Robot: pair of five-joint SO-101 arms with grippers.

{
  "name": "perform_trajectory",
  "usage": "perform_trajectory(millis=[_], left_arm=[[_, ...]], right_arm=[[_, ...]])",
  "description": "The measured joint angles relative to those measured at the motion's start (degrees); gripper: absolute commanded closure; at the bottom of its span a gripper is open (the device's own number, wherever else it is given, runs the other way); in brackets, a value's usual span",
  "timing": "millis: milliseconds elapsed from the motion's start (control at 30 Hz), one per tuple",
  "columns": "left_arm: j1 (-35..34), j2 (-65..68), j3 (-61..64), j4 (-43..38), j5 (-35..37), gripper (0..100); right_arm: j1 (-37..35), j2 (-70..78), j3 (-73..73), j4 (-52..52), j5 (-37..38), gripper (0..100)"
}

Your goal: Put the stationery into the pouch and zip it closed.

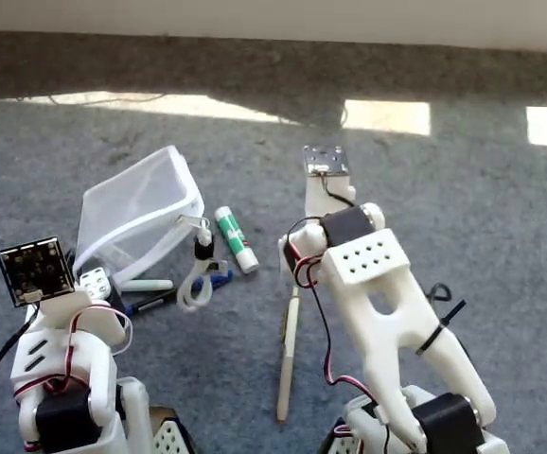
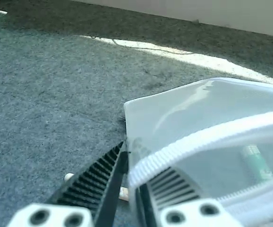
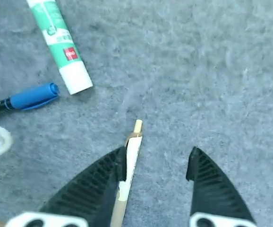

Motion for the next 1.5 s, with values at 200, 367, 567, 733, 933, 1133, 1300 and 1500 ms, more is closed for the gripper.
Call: perform_trajectory(millis=[200,367,567,733,933,1133,1300,1500], left_arm=[[0.0,0.0,0.0,0.0,0.0,99],[0.0,0.0,0.0,0.0,0.0,99],[0.0,0.0,0.0,0.0,0.0,99],[0.0,0.0,0.0,0.0,0.0,99],[0.0,0.0,0.0,0.0,0.0,99],[0.0,0.0,0.0,0.0,0.0,99],[0.0,0.0,0.0,0.0,0.0,99],[0.0,0.0,0.0,0.0,0.0,99]], right_arm=[[-2.3,8.3,0.0,-0.2,-0.2,80.0],[-3.7,17.1,-0.5,-1.1,-0.2,80.0],[-6.4,23.1,-1.1,-5.0,-5.5,80.0],[-7.3,25.8,-1.1,-8.8,-7.5,86.1],[-7.2,26.3,-1.1,-8.0,-5.3,98.8],[-4.3,26.3,-4.6,-0.4,0.0,99.3],[-4.3,23.2,-7.4,3.3,2.5,99.3],[-4.3,17.7,-7.4,3.7,2.6,99.3]])
